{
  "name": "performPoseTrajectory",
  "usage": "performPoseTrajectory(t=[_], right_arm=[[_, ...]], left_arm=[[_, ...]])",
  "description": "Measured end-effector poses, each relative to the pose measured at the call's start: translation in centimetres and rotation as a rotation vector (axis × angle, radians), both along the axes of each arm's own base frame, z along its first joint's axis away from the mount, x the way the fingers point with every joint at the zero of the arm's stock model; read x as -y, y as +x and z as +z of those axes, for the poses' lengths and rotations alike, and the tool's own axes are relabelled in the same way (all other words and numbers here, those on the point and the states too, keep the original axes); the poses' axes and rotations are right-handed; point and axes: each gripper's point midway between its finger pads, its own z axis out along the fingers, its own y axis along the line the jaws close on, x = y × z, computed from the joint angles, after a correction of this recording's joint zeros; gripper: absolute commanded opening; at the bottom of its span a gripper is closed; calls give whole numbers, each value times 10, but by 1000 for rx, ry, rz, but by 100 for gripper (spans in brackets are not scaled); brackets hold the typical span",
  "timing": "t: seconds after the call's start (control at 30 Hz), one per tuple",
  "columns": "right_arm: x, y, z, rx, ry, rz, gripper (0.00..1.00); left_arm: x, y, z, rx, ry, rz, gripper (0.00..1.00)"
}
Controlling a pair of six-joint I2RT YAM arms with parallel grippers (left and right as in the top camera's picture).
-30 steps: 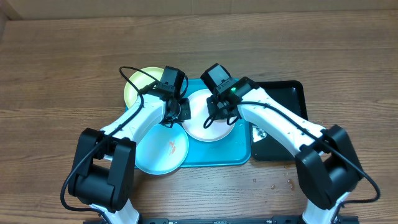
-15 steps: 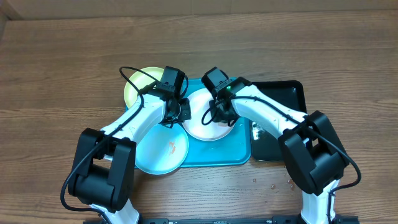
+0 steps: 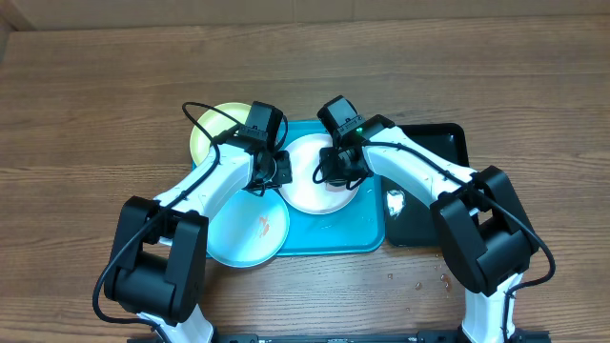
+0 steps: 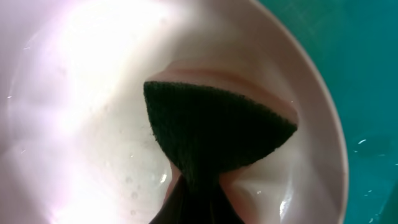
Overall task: Clean dirty plates on tray and stack at the side
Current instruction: 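Scrub white plate surface with sponge in right gripper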
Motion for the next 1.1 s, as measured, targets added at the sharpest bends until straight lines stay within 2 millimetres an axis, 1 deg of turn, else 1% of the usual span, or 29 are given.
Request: performPoseTrajectory(t=[0.2, 0.43, 0.53, 0.67, 0.77, 0.83, 0.93, 1.0, 1.1], right_arm=[[-5, -11, -1, -25, -6, 22, 4], [-18, -22, -1, -37, 5, 59, 4], [-29, -24, 1, -49, 65, 94, 4], [-49, -29, 5, -64, 175, 180, 4], [-55, -33, 9, -88, 234, 218, 4], [-57, -32, 15, -103, 290, 234, 4], [-53, -18, 31, -94, 367, 225, 4], [-44, -9, 46, -79, 401, 204, 4], [-21, -4, 75, -64, 427, 161, 4]], left_arm=[[-1, 0, 0, 0, 4, 1, 4], [-1, 0, 0, 0, 4, 1, 4], [-1, 0, 0, 0, 4, 1, 4], [-1, 0, 0, 0, 4, 1, 4], [-1, 0, 0, -1, 4, 1, 4], [-1, -1, 0, -2, 4, 1, 4], [-1, -1, 0, -2, 4, 1, 4], [-1, -1, 0, -2, 4, 1, 4], [-1, -1, 0, -3, 4, 1, 4]])
